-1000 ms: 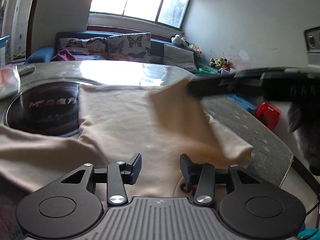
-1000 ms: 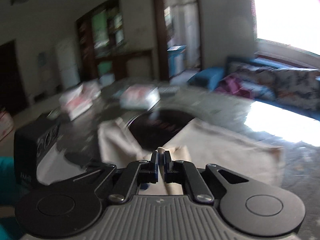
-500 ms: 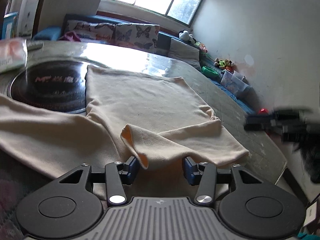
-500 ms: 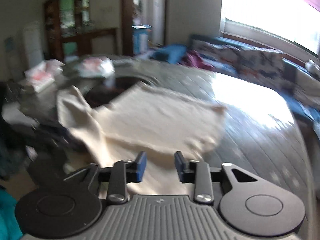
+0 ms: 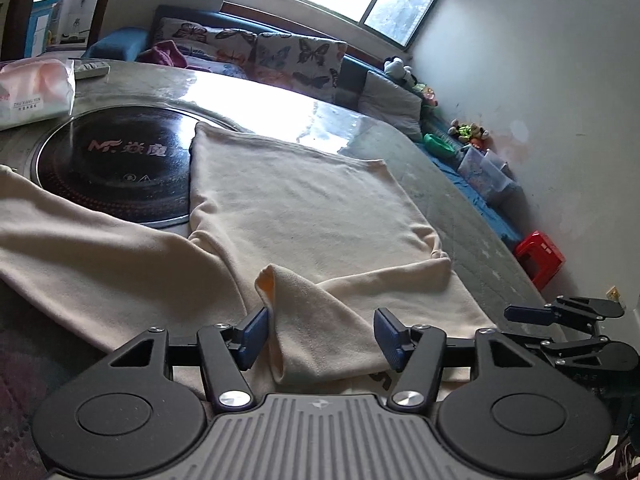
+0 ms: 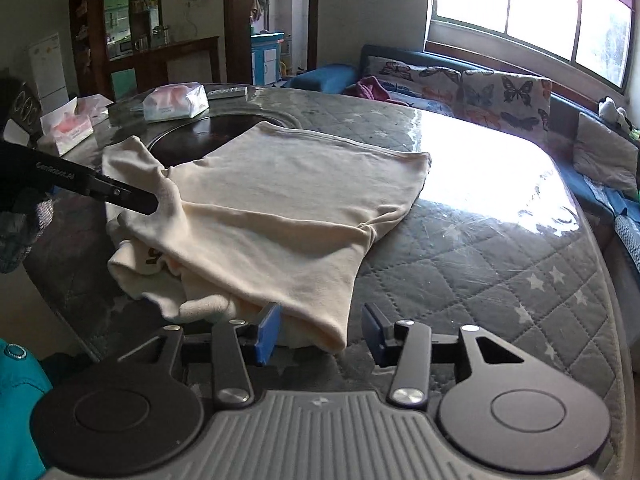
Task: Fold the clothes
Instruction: 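Grasp the other sleeve cuff with the left tool, then lift the sleeve with the left tool and lay it across the body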
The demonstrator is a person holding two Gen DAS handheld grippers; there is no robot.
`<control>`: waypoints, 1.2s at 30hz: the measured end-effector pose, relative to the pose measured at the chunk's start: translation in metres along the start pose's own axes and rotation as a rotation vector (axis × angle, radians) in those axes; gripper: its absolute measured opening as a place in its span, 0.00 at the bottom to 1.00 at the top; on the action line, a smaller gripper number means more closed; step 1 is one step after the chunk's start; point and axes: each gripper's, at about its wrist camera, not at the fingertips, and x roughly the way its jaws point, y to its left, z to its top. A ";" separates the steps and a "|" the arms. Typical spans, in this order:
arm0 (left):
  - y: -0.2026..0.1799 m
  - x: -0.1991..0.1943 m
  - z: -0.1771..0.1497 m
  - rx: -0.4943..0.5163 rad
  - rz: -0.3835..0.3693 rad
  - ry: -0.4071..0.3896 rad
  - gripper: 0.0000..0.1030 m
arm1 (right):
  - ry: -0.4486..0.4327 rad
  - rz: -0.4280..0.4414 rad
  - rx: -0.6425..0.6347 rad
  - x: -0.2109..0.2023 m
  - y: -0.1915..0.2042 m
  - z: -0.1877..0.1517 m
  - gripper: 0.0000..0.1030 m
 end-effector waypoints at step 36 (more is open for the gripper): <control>-0.156 -0.003 0.121 0.364 -0.232 -0.205 0.06 | -0.093 -0.117 -0.035 0.022 0.017 0.006 0.59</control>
